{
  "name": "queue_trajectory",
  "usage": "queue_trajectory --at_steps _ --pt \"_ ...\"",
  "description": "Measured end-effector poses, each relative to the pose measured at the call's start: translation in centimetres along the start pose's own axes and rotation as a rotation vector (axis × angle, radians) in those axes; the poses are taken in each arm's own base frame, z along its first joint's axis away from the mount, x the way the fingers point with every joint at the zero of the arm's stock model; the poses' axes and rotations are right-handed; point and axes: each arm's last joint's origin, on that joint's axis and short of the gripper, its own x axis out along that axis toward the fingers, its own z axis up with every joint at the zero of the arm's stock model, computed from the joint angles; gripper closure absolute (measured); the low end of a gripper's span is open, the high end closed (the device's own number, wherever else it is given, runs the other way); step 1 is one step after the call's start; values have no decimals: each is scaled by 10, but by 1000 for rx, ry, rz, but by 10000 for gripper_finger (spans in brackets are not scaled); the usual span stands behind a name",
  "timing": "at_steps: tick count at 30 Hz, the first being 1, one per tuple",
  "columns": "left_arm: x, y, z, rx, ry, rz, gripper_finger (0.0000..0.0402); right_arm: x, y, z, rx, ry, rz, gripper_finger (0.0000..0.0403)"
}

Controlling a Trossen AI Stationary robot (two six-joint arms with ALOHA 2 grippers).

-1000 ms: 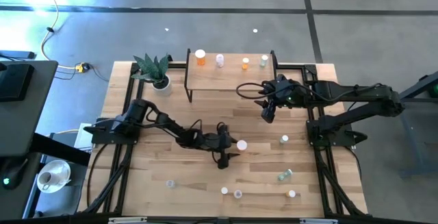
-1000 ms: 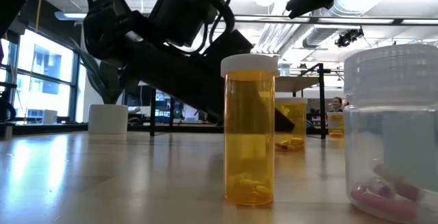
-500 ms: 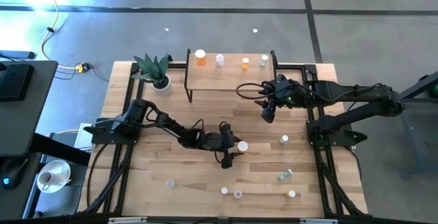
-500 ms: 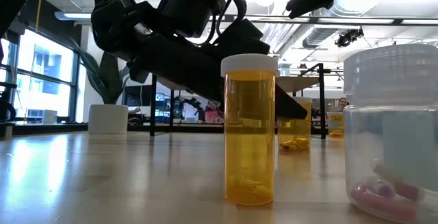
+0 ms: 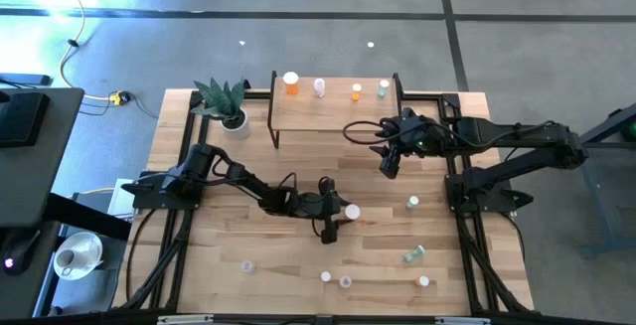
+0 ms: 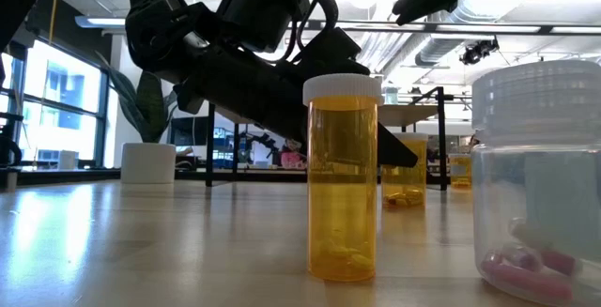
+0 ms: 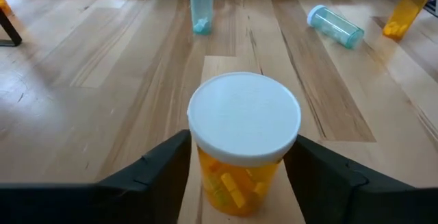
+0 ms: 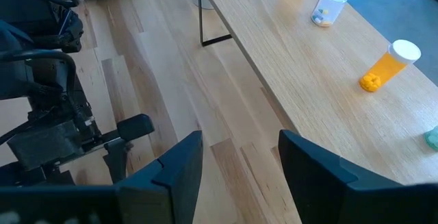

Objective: Pick and place medicine bottles onto shelf by color
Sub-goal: Put the bottom large orange pill bottle aligned with the other large orange pill bottle on the shelf

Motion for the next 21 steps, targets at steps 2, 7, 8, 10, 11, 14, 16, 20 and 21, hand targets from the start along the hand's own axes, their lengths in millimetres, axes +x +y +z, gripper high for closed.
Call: queue_trajectory --at_steps 2,7,8,10,11,14,16,20,21 --pt "0 0 0 -2 0 0 198 0 0 0 0 0 0 219" --pt "0 0 0 -32 -1 0 217 0 0 0 0 0 0 219" --pt "0 0 0 -34 -1 0 219 0 0 0 0 0 0 219" --pt "0 0 0 -36 -3 0 221 0 0 0 0 0 0 219" --pt "0 0 1 -39 -7 0 221 0 0 0 0 0 0 219" --pt "0 0 3 -57 -27 6 221 0 0 0 0 0 0 219" --pt "0 0 3 -60 -34 8 221 0 0 0 0 0 0 219" --pt "-1 2 4 -62 -44 59 221 0 0 0 0 0 0 219" --pt "-2 2 5 -63 -48 70 221 0 0 0 0 0 0 219"
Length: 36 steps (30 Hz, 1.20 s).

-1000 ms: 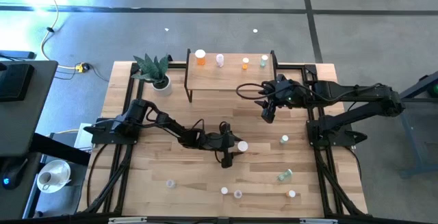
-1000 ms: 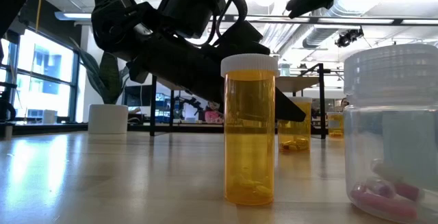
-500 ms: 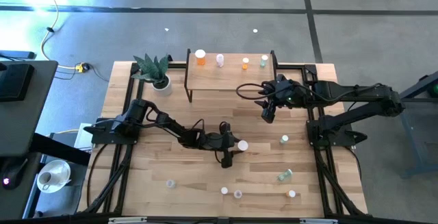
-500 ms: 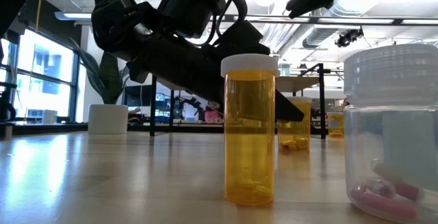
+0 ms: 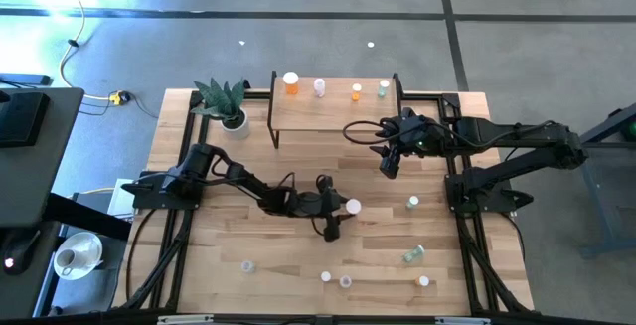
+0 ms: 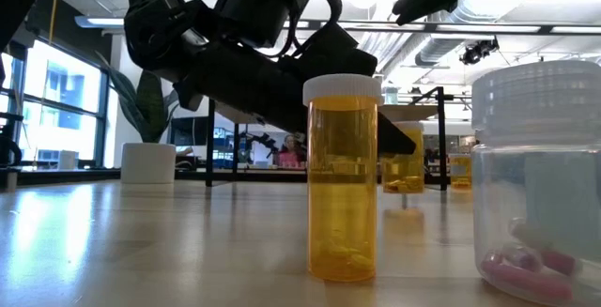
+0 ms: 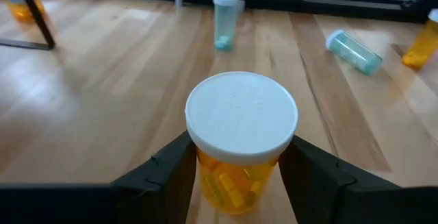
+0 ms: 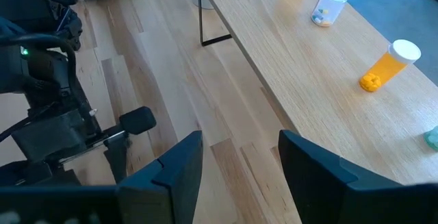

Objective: Pick and place medicine bottles onto shelf by color
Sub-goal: Put the bottom large orange pill bottle aligned with the other large orange pill bottle on the shelf

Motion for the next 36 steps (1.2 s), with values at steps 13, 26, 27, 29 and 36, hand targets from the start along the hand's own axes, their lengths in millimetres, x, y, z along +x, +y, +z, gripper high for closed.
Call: queue_trajectory --at_steps 13,26,27,29,36 --pt "-21 10 19 -27 -52 91 222 0 0 0 0 0 0 219" --pt "-65 52 53 -61 -87 203 222 0 0 0 0 -1 0 219" --pt "-68 55 57 -55 -84 211 222 0 0 0 0 -1 0 219" --pt "-75 62 63 -28 -58 233 222 0 0 0 1 -1 0 219" --pt "-96 89 87 -19 -50 323 222 0 0 0 1 -1 0 219"
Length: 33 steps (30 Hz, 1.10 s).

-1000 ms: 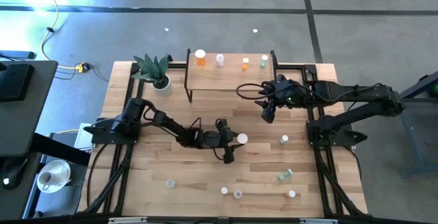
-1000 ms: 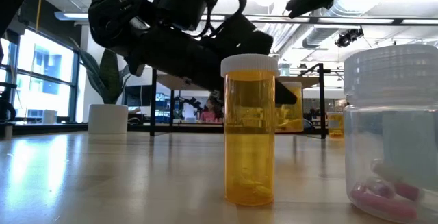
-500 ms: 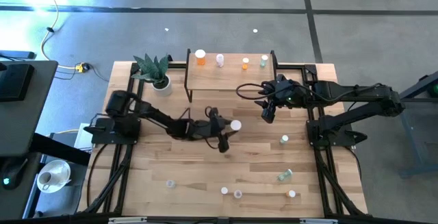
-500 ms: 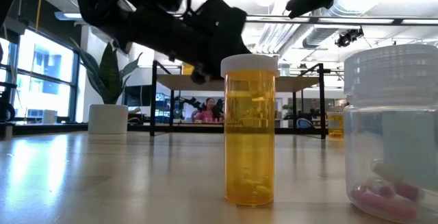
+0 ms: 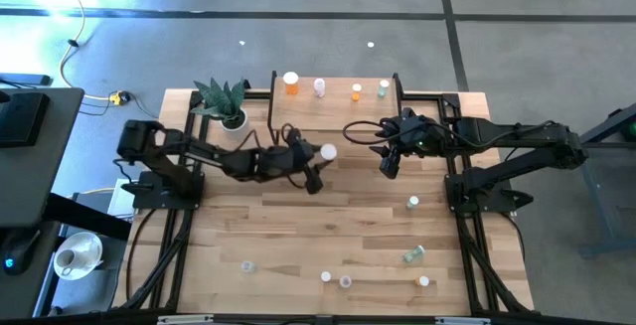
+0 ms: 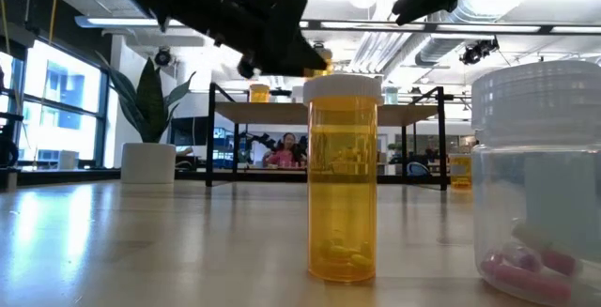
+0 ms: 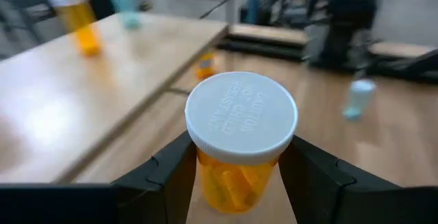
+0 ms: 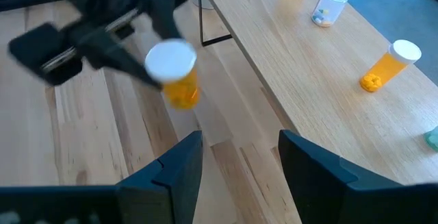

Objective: Pick and place medicine bottles onto shelf by color
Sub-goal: Put the bottom large orange pill bottle aligned with the other large orange pill bottle on the shelf

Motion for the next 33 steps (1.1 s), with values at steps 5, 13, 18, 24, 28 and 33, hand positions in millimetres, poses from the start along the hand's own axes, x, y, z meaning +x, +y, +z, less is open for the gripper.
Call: queue_trajectory --at_steps 5,13,18,24,28,33 --pt "-8 27 14 0 2 166 222 0 0 0 0 0 0 219" --pt "-18 65 27 -33 -1 393 222 0 0 0 0 0 0 219" --pt "-17 82 26 -85 10 518 222 0 0 0 -1 0 0 219" --pt "-10 103 20 -167 23 593 222 0 0 0 0 -1 0 219" --pt "-8 112 18 -199 29 612 222 0 0 1 8 -7 1 219" --pt "-9 114 13 -199 71 629 222 0 0 1 9 -6 2 219"
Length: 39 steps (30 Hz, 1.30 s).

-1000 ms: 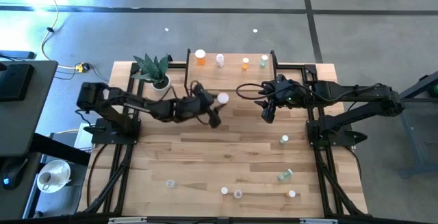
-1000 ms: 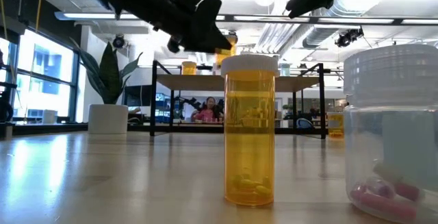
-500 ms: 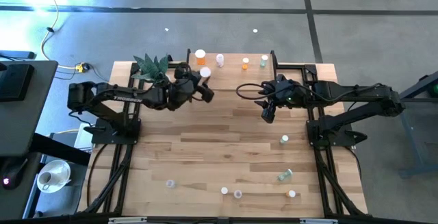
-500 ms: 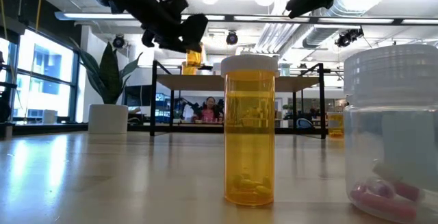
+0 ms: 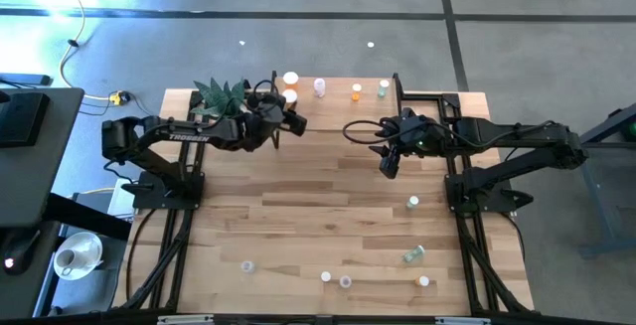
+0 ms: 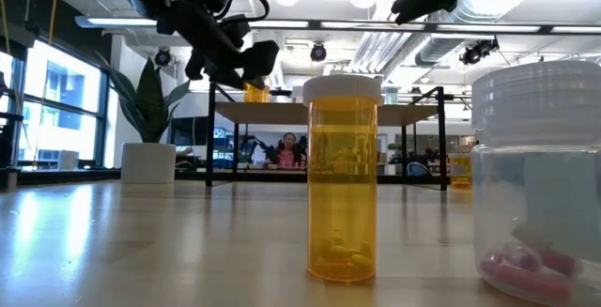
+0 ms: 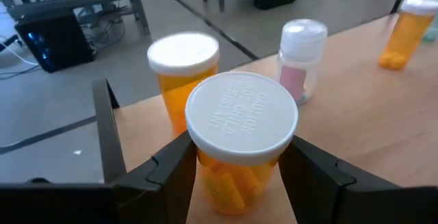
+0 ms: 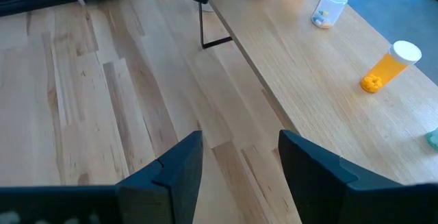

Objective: Pick and place medicine bottles onto shelf by color
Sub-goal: Put the bottom large orange pill bottle aligned with the other large orange pill bottle on the shelf

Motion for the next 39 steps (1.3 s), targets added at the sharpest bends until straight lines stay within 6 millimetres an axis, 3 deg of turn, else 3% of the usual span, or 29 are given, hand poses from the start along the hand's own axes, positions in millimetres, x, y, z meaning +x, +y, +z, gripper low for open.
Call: queue_trajectory --at_steps 21,39 --pt "5 4 1 -53 22 -43 221 0 0 1 3 -10 2 219" --pt "5 5 2 -49 8 -9 183 0 0 1 3 -9 2 219"
